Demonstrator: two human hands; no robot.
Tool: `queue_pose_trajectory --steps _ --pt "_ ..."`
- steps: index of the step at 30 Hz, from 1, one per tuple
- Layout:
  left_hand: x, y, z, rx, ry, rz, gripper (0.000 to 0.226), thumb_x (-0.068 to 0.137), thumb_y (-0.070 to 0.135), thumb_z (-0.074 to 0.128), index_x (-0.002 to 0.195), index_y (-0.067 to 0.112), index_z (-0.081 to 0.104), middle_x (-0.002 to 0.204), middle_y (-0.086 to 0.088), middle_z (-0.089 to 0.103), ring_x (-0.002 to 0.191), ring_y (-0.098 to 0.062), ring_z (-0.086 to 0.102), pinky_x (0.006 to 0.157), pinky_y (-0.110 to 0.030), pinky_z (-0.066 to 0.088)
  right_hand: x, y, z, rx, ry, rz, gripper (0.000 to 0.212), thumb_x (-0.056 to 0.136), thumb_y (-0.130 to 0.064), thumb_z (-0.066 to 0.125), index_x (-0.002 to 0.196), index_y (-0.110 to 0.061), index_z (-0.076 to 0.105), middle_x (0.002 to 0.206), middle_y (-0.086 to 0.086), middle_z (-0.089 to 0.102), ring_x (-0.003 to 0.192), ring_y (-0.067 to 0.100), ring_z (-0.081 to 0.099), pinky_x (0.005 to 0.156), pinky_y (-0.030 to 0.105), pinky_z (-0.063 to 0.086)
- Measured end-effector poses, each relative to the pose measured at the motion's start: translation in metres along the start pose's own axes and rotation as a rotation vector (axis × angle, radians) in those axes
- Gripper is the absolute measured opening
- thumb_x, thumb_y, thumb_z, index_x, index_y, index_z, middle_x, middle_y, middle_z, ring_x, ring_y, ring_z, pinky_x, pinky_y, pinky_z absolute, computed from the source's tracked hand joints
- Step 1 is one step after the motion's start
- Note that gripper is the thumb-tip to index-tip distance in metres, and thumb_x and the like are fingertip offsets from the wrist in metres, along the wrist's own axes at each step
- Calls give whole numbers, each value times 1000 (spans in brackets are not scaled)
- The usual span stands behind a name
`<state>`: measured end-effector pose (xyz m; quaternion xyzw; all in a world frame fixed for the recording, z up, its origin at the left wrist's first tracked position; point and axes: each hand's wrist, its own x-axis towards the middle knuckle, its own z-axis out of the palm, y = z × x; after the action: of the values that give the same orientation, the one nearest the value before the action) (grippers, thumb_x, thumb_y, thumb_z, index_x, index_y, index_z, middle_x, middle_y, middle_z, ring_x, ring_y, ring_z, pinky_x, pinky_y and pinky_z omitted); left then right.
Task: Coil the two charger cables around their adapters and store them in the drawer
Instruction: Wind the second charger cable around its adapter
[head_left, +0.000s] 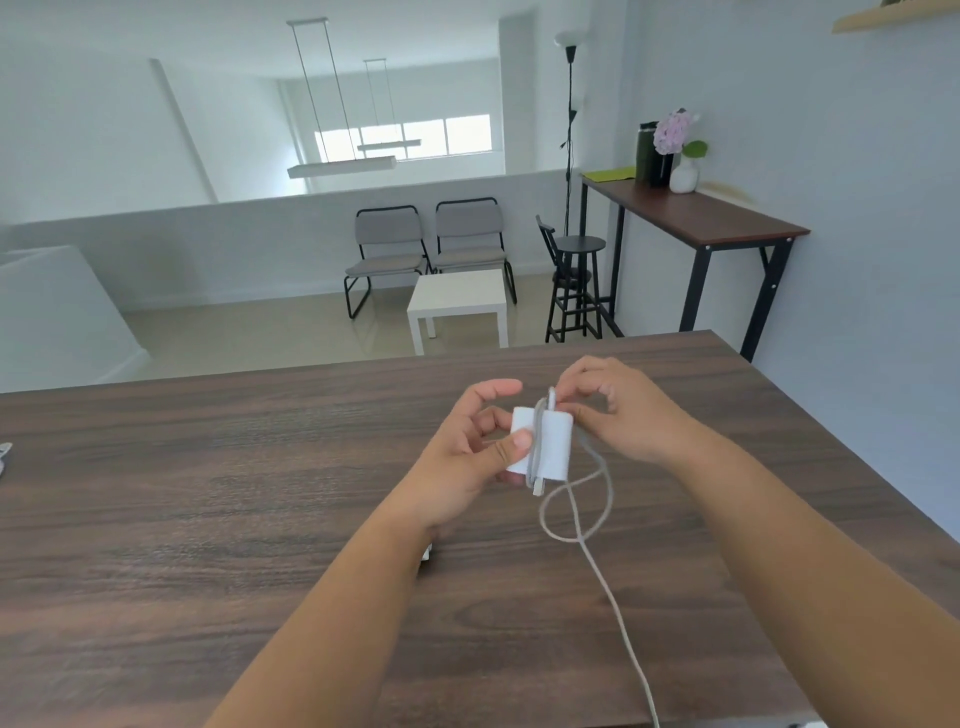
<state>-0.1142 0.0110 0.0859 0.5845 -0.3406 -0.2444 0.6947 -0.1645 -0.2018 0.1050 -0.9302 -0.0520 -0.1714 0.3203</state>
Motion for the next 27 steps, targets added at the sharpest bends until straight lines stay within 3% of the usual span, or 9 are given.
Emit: queue_pose_trajectory --steps 4,6,8,13,15,17,21,23,27 --pt "10 1 12 -297 86 42 46 89 14 60 134 18 52 109 -13 62 83 -17 64 65 -24 57 -5 -4 26 169 -119 161 13 86 -16 64 92 -27 69 86 -1 68 74 16 61 72 36 51" --pt "16 5 12 -423 147 77 43 92 14 59 134 14 53 108 -7 68 81 -16 65 62 -21 56 -9 -2 36 210 -157 208 18 87 -14 63 83 -29 70 72 -1 66 61 10 54 65 31 49" --pt "21 11 9 -468 228 98 45 86 16 58 131 11 56 103 -4 71 79 -12 65 62 -19 56 -16 0 43 313 -174 256 24 87 -7 63 84 -29 73 74 -1 68 67 8 56 70 25 50" --pt "25 15 -5 -520 358 119 36 84 18 60 119 7 61 99 -6 70 81 -12 65 67 -19 57 -33 10 44 609 -418 317 41 85 11 53 115 -14 66 90 6 72 83 11 61 78 22 50" --pt "27 16 -8 -541 398 133 31 86 17 59 115 8 63 100 -5 70 83 -12 66 68 -20 57 -35 16 42 689 -377 361 45 85 11 56 120 -16 62 95 9 72 84 12 62 77 23 50" --pt "29 17 -10 -550 437 142 23 91 14 57 112 9 64 100 -4 70 86 -12 66 69 -20 57 -37 25 44 746 -218 446 47 83 11 61 122 -16 61 97 13 70 81 14 64 74 24 52" --pt "32 20 -12 -559 482 144 20 95 10 54 113 8 64 102 -6 70 91 -15 64 70 -20 57 -37 61 56 451 70 618 39 78 5 65 110 -18 65 79 8 72 71 17 64 75 33 55" --pt "33 22 -10 -555 492 152 19 96 10 54 112 8 64 100 -5 70 91 -15 64 69 -20 57 -37 78 61 204 92 684 33 77 1 60 100 -23 66 75 2 72 71 15 63 69 26 49" --pt "35 29 -15 -568 512 211 17 97 11 53 110 8 64 98 -3 70 87 -13 64 69 -20 56 -43 103 66 -73 106 746 32 79 -3 46 88 -28 63 99 5 66 83 21 57 73 23 43"
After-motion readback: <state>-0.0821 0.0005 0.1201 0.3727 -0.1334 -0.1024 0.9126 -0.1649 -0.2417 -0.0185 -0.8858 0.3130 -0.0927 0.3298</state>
